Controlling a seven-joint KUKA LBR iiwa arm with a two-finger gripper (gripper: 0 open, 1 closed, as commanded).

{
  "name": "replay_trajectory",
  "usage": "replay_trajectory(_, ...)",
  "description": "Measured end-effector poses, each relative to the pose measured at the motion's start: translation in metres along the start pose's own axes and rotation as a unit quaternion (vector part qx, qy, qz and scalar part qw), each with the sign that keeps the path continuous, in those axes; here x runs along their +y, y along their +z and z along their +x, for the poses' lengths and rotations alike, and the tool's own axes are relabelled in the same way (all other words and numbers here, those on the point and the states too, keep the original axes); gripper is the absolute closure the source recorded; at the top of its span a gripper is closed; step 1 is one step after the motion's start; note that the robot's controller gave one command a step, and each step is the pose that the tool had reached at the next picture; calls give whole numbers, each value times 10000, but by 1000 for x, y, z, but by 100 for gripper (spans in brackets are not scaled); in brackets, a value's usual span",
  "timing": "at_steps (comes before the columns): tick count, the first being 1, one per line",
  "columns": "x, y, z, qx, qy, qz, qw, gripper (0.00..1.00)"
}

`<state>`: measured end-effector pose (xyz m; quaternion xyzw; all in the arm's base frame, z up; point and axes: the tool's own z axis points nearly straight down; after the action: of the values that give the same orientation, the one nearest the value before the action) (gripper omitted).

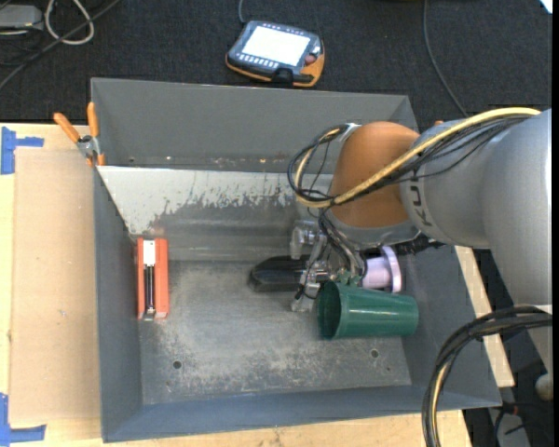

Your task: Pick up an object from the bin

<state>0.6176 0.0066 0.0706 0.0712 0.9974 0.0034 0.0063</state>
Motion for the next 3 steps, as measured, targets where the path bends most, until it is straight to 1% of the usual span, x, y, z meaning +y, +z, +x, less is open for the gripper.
replay_trajectory(1, -13, -3, -8, 60, -1939, -10, 9810, 100)
replay_trajectory(3, -13, -10, -7, 75, -1927, -11, 9812, 100)
